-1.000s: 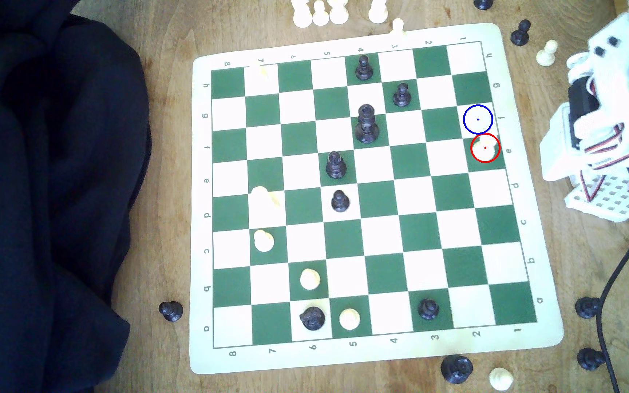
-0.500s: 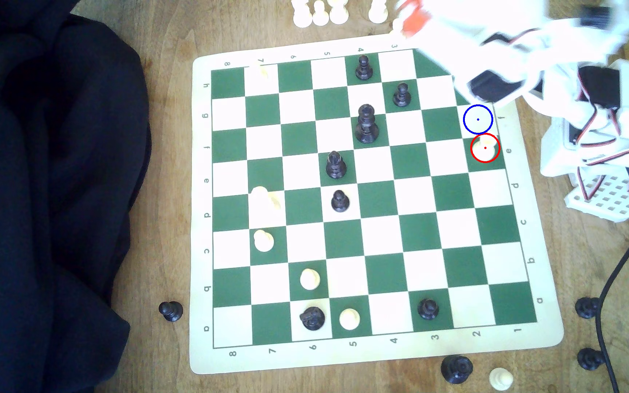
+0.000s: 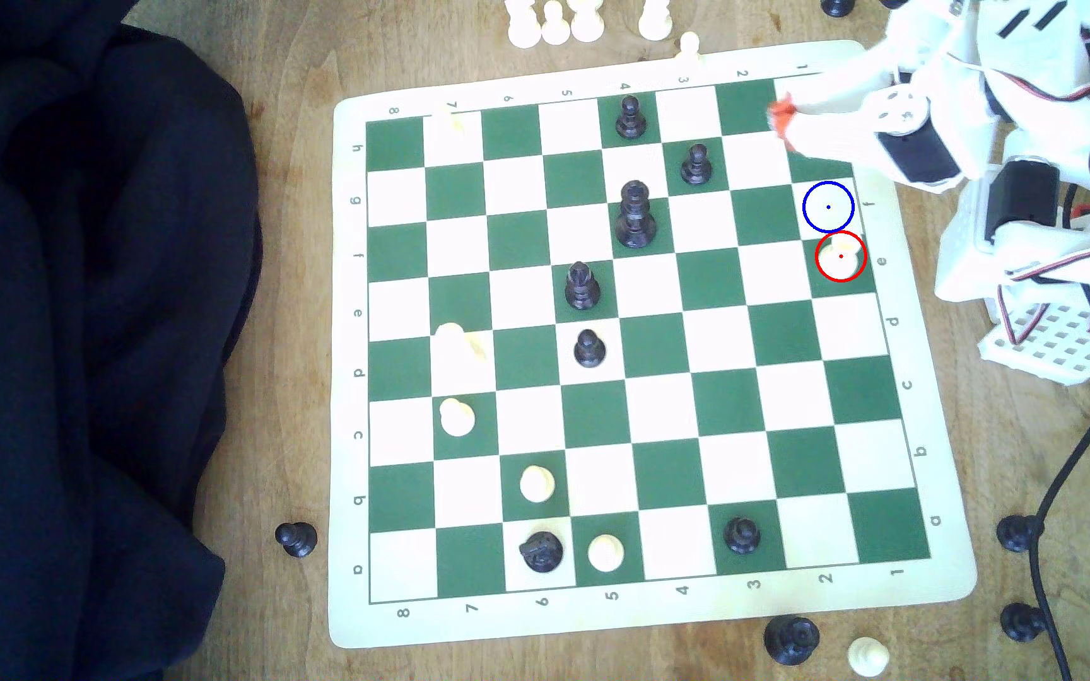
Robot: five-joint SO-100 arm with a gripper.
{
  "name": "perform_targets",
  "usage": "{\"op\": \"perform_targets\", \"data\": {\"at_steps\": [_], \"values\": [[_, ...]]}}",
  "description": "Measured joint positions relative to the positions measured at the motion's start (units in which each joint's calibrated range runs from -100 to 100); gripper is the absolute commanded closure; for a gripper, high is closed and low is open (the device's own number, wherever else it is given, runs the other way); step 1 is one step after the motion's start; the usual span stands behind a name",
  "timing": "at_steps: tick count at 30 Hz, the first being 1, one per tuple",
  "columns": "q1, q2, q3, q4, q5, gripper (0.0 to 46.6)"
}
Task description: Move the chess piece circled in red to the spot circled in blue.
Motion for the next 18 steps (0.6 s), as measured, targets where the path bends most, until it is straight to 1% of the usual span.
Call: {"op": "perform_targets", "data": {"at_steps": [1,2,4,5,7,13,14,18], "values": [[-0.15,1.34,-1.08,3.98,-1.56,35.0],[-0.37,1.84,-1.27,5.34,-2.1,35.0],[-0.59,2.76,-1.27,7.97,-2.78,35.2],[-0.66,3.44,-1.27,9.08,-2.93,34.1],[-0.66,5.78,-1.27,11.63,-3.27,33.6],[-0.66,11.73,0.63,12.43,-3.27,31.0],[-0.74,12.4,0.81,12.67,-3.22,29.4],[-0.74,13.99,2.44,13.94,-1.81,28.1]]}}
